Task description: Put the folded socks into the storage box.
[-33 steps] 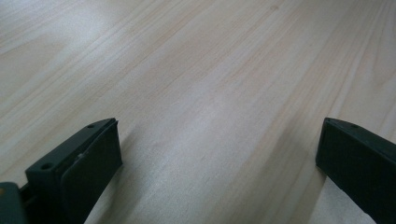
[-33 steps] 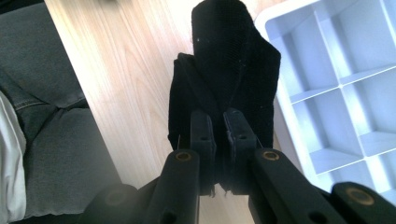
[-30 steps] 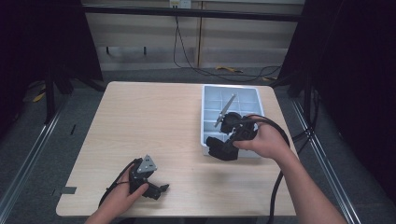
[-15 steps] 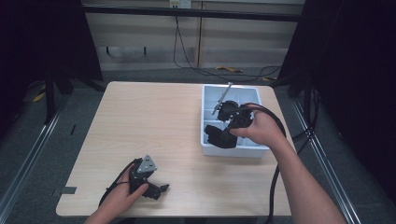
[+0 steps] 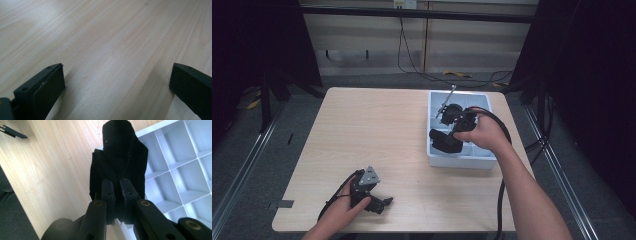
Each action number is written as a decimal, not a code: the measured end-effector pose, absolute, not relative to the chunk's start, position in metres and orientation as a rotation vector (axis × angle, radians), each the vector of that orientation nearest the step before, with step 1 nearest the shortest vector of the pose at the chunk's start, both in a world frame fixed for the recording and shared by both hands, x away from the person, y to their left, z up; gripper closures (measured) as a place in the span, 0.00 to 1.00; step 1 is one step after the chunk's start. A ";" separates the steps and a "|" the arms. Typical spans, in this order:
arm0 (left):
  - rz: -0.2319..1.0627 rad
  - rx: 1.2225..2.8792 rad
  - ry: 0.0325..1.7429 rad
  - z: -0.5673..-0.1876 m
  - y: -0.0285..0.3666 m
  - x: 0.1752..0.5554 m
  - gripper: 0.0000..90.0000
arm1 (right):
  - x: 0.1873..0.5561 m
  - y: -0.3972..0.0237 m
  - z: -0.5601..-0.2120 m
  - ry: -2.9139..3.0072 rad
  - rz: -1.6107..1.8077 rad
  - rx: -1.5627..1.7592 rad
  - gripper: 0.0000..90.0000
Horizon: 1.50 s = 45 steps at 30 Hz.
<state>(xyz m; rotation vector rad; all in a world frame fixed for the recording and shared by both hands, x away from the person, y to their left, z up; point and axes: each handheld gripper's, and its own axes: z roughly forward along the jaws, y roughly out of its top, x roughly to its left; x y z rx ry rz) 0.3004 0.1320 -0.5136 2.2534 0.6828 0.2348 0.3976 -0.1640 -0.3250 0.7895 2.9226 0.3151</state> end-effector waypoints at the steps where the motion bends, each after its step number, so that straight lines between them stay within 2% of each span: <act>1: 0.235 2.253 0.683 -0.514 0.132 0.300 0.00 | 0.399 -0.163 -0.328 2.922 0.309 0.782 0.93; 16: 0.235 2.257 0.673 -0.514 0.133 0.300 0.00 | 0.418 -0.156 -0.355 2.924 0.327 0.764 0.92; 26: 0.238 2.260 0.673 -0.513 0.133 0.300 0.00 | 0.418 -0.157 -0.360 2.921 0.273 0.791 0.90; 33: 0.237 2.260 0.672 -0.513 0.133 0.300 0.00 | 0.417 -0.160 -0.359 2.914 0.242 0.805 0.93; 45: 0.235 2.261 0.670 -0.513 0.133 0.300 0.00 | 0.417 -0.157 -0.364 2.910 0.224 0.799 0.93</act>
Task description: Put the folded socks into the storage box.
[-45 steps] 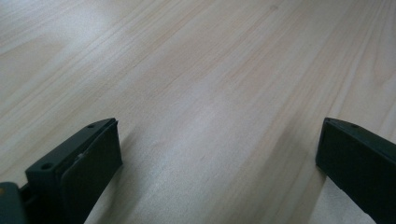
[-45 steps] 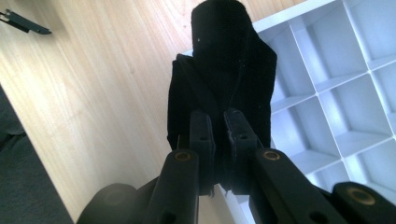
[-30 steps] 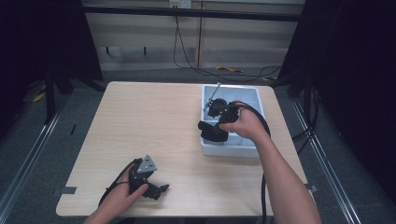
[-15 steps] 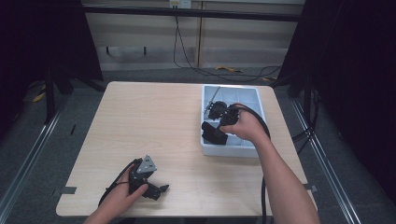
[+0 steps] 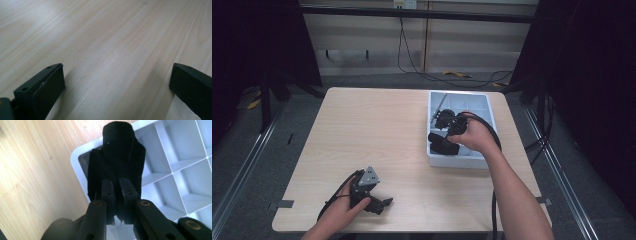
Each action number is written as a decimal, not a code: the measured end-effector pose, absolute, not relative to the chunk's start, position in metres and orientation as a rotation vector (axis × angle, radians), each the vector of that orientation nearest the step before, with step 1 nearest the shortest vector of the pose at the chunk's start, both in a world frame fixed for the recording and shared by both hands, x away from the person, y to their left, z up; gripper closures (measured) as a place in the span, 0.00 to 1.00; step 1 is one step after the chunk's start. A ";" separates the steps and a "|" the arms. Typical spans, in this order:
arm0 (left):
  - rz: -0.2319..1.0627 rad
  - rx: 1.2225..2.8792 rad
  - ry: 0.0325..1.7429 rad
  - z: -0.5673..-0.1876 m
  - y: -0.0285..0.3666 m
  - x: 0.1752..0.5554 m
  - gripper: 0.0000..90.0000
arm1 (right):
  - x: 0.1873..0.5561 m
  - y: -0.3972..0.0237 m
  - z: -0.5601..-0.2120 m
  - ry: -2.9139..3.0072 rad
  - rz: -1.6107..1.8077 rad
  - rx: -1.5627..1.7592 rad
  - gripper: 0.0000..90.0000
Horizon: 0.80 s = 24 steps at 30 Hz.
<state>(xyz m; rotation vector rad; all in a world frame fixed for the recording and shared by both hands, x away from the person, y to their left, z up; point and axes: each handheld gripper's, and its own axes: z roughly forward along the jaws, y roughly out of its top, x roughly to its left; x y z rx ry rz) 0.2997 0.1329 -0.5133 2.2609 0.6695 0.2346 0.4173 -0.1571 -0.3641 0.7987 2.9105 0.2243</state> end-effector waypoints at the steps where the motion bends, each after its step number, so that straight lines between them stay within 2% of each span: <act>1: 0.235 2.261 0.669 -0.513 0.133 0.300 0.00 | 0.417 -0.156 -0.365 2.913 0.232 0.795 0.93; 13: 0.226 2.257 0.670 -0.514 0.133 0.299 0.00 | 0.418 -0.152 -0.366 2.911 0.240 0.789 0.92; 16: 0.226 2.258 0.669 -0.514 0.133 0.299 0.00 | 0.417 -0.151 -0.368 2.906 0.248 0.794 0.89; 20: 0.226 2.262 0.669 -0.513 0.133 0.299 0.00 | 0.414 -0.152 -0.365 2.906 0.268 0.807 0.79; 24: 0.226 2.258 0.669 -0.514 0.133 0.299 0.00 | 0.414 -0.156 -0.361 2.900 0.287 0.840 0.75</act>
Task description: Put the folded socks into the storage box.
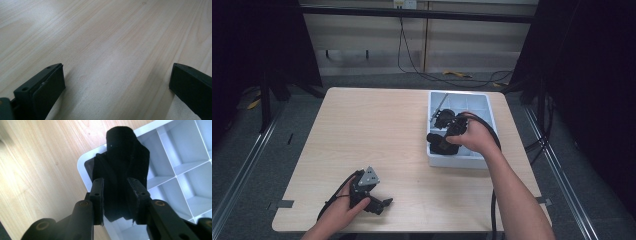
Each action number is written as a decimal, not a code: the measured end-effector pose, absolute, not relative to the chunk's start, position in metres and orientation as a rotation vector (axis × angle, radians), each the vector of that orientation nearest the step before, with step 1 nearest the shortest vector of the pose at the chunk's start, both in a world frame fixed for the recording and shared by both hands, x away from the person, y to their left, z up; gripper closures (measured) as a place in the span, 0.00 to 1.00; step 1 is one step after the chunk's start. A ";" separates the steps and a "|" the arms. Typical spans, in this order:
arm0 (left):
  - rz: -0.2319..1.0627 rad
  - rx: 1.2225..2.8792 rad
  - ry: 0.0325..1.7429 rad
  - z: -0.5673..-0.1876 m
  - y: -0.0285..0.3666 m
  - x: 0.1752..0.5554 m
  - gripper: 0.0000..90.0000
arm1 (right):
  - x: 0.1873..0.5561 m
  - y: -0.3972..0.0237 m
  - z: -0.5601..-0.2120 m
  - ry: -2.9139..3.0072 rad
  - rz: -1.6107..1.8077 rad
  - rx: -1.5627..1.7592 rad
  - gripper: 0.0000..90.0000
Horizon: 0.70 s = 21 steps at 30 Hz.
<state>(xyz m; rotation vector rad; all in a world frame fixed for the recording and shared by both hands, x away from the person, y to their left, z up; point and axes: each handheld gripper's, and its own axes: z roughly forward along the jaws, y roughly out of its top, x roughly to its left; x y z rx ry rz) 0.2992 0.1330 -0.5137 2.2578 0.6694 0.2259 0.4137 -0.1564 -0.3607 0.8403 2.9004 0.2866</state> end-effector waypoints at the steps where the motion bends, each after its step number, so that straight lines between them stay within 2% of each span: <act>1: 0.226 2.262 0.670 -0.513 0.133 0.299 0.00 | 0.414 -0.157 -0.360 2.903 0.294 0.849 0.73; 11: 0.225 2.258 0.669 -0.514 0.133 0.299 0.00 | 0.413 -0.165 -0.341 2.895 0.336 0.905 0.72; 15: 0.223 2.257 0.667 -0.514 0.133 0.299 0.00 | 0.414 -0.168 -0.337 2.898 0.327 0.947 0.79; 16: 0.224 2.257 0.666 -0.514 0.133 0.299 0.00 | 0.415 -0.168 -0.337 2.884 0.322 0.953 0.84; 21: 0.227 2.258 0.668 -0.514 0.133 0.299 0.00 | 0.418 -0.169 -0.339 2.867 0.289 0.983 0.96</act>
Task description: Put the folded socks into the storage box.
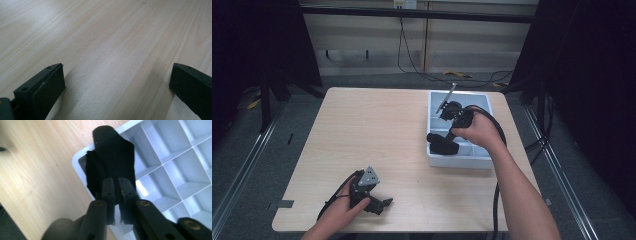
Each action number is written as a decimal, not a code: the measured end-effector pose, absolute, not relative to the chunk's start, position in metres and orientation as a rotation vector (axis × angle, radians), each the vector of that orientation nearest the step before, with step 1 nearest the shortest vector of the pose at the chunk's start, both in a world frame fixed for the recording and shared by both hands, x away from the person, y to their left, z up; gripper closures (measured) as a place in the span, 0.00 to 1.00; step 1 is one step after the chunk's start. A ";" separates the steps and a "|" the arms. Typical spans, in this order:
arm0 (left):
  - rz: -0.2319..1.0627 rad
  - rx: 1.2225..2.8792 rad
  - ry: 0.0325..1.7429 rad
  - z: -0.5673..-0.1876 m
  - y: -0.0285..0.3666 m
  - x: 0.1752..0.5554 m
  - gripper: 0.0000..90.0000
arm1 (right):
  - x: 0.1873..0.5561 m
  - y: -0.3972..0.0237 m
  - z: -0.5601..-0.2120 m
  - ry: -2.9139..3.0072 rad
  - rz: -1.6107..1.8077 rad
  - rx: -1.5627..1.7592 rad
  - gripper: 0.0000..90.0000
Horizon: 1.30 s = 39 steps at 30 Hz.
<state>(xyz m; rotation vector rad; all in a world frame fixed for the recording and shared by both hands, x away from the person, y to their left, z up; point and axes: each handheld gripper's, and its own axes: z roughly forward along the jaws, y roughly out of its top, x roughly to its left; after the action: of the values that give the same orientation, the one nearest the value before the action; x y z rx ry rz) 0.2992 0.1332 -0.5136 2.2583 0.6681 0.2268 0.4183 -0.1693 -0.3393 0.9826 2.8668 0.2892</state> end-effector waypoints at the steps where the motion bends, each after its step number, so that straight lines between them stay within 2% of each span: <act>1: 0.227 2.258 0.668 -0.514 0.133 0.299 0.00 | 0.419 -0.170 -0.339 2.864 0.281 0.979 0.99; 39: 0.231 2.261 0.664 -0.514 0.134 0.299 0.00 | 0.434 -0.159 -0.396 2.904 0.227 0.997 1.00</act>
<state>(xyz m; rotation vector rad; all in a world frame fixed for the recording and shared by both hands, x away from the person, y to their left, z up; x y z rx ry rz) 0.2988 0.1336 -0.5136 2.2611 0.6636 0.2314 0.4344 -0.1590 -0.3963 0.9968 2.9038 0.2266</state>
